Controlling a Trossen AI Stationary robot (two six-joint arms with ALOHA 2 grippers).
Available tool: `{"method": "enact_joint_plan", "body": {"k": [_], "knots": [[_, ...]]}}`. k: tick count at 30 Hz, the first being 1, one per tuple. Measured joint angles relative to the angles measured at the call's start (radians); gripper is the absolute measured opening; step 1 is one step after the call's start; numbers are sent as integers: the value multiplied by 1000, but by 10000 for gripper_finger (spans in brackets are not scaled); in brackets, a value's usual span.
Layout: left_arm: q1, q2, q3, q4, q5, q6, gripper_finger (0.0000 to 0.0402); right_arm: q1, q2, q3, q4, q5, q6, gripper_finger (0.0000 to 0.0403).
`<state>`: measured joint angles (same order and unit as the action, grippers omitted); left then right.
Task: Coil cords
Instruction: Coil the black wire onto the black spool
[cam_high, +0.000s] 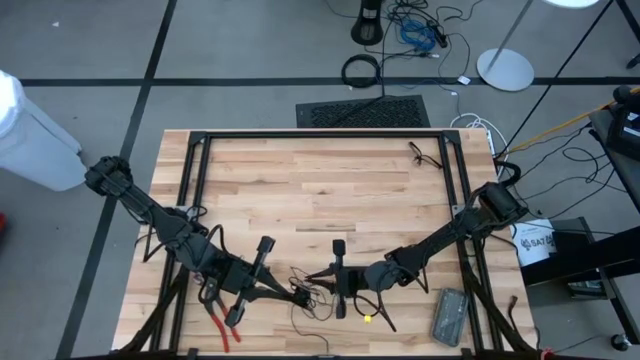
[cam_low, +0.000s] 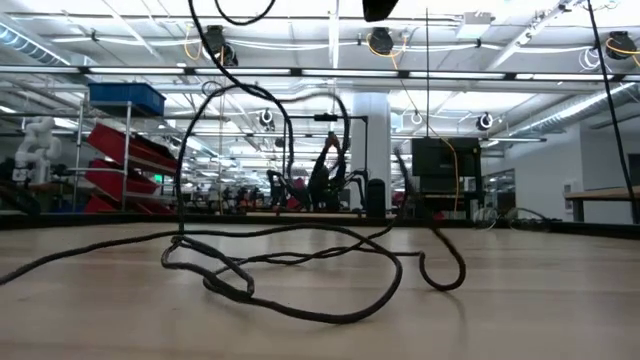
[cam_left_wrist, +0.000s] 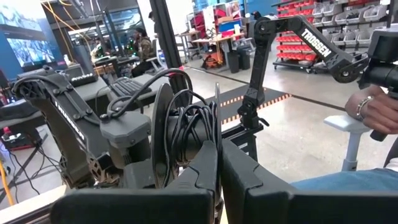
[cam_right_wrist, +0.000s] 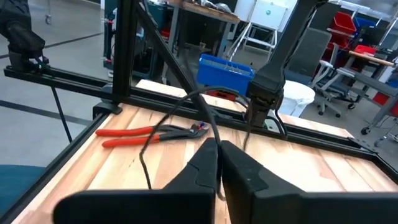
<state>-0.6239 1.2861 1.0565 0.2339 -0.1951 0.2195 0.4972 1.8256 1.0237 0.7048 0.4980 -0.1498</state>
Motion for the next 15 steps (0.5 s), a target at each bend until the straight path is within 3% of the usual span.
{"method": "enact_joint_plan", "body": {"k": [7,15], "knots": [[-2,1,0,40,-9,8,8,12,0,0,-67,0,45,2],[-25,-8,0,98,-115,83,8,42,0,0,-133,-2,112,1]]}}
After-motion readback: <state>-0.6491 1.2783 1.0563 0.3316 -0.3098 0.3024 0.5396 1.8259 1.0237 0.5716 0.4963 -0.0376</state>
